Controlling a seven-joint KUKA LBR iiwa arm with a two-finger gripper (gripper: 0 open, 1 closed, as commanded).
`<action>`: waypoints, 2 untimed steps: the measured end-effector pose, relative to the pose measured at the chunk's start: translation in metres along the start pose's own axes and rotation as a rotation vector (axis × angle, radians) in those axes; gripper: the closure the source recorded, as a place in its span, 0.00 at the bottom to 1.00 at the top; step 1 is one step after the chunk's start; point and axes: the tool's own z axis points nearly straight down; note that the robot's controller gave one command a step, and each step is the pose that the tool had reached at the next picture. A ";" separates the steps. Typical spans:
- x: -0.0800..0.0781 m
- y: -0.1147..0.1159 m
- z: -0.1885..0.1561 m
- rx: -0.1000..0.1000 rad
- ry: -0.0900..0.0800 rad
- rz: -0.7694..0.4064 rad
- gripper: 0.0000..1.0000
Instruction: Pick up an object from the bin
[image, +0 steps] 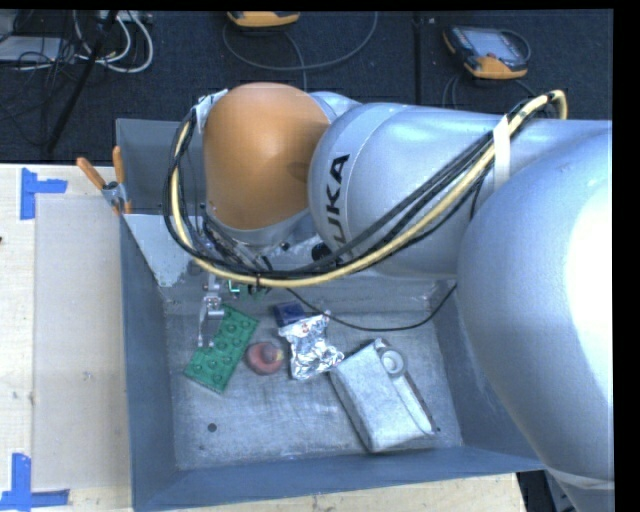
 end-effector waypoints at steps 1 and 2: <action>0.015 -0.063 0.122 -0.014 -0.019 0.252 0.00; 0.013 -0.064 0.120 -0.014 -0.022 0.255 1.00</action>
Offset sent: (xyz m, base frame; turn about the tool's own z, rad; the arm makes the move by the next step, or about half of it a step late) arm -0.0203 -0.0675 -0.1305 0.2534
